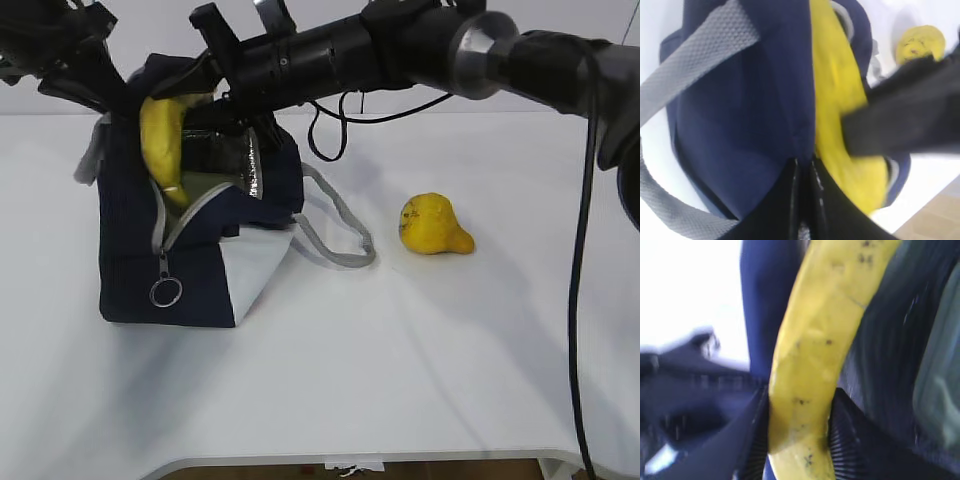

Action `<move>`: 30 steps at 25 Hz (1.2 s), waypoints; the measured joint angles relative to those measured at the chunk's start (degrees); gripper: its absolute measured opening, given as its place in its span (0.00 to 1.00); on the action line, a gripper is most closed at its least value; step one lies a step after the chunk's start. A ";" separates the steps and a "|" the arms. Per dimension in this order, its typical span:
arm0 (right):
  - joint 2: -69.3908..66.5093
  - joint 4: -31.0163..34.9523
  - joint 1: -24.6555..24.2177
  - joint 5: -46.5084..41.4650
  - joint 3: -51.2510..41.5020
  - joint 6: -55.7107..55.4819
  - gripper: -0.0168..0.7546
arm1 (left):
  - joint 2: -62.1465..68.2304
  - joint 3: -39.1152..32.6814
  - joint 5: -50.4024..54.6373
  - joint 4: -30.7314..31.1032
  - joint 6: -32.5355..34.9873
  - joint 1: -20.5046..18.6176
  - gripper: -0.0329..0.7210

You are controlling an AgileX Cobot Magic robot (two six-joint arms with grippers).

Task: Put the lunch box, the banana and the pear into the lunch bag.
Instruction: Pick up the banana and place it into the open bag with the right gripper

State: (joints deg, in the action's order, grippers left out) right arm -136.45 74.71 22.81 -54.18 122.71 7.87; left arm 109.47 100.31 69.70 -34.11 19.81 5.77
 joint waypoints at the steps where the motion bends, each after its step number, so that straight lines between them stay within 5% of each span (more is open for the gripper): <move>1: 0.00 0.23 -0.13 0.68 0.00 0.00 0.38 | -0.10 0.00 0.00 -0.66 0.00 0.00 0.04; 10: -0.04 -2.10 -0.24 0.87 0.00 -0.03 0.40 | -0.09 -0.23 0.22 -3.90 0.00 0.00 0.04; 18: -0.04 -6.76 -0.34 -6.33 0.13 -0.03 0.68 | -0.09 -0.23 0.30 -4.17 0.00 0.00 0.04; 26: -0.13 -11.52 -2.75 -13.03 6.83 1.21 0.70 | -0.73 -0.23 0.30 -3.81 0.00 0.00 0.04; 30: -0.13 -19.53 -5.10 -15.66 12.35 -0.61 0.70 | -0.82 -0.23 0.30 -3.81 0.00 0.00 0.04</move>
State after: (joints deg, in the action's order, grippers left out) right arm -136.58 55.18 17.71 -69.83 135.06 7.26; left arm 108.65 100.08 70.00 -37.92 19.81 5.77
